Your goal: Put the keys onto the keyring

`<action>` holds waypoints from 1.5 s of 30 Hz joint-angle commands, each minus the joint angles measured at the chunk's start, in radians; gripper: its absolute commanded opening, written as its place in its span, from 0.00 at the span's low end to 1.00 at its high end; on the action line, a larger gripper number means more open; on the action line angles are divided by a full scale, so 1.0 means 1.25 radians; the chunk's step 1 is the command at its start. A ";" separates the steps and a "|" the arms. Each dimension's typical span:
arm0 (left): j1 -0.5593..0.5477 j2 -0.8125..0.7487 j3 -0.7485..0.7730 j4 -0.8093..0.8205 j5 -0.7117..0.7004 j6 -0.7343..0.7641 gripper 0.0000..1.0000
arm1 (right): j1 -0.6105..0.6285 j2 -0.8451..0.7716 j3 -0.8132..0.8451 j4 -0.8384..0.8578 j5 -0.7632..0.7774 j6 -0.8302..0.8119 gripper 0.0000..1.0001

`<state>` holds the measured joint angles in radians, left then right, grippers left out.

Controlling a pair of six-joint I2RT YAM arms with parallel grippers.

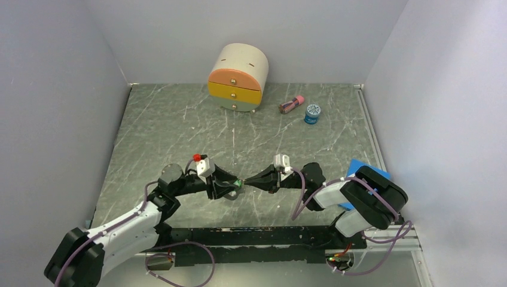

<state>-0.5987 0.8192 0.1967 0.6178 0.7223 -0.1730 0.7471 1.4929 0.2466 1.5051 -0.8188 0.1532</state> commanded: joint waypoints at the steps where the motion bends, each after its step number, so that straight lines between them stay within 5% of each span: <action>1: 0.003 0.043 0.023 0.098 0.088 0.018 0.43 | 0.004 -0.022 0.024 0.063 -0.015 -0.010 0.00; 16: 0.003 0.066 0.049 0.103 0.076 0.017 0.24 | 0.006 0.000 0.024 0.087 -0.023 0.007 0.00; 21: 0.003 0.066 0.059 0.057 0.085 0.029 0.04 | 0.005 0.002 0.022 0.098 -0.020 0.011 0.00; 32: 0.003 0.023 0.098 -0.135 0.056 0.069 0.03 | 0.005 0.016 0.031 0.146 -0.032 0.041 0.00; 45: 0.003 0.110 0.167 -0.238 0.009 0.080 0.03 | 0.005 0.008 0.033 0.157 -0.054 0.041 0.00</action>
<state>-0.5987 0.9340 0.3553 0.3538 0.7788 -0.0902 0.7494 1.5127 0.2539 1.5036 -0.8467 0.1917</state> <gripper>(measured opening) 0.033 0.025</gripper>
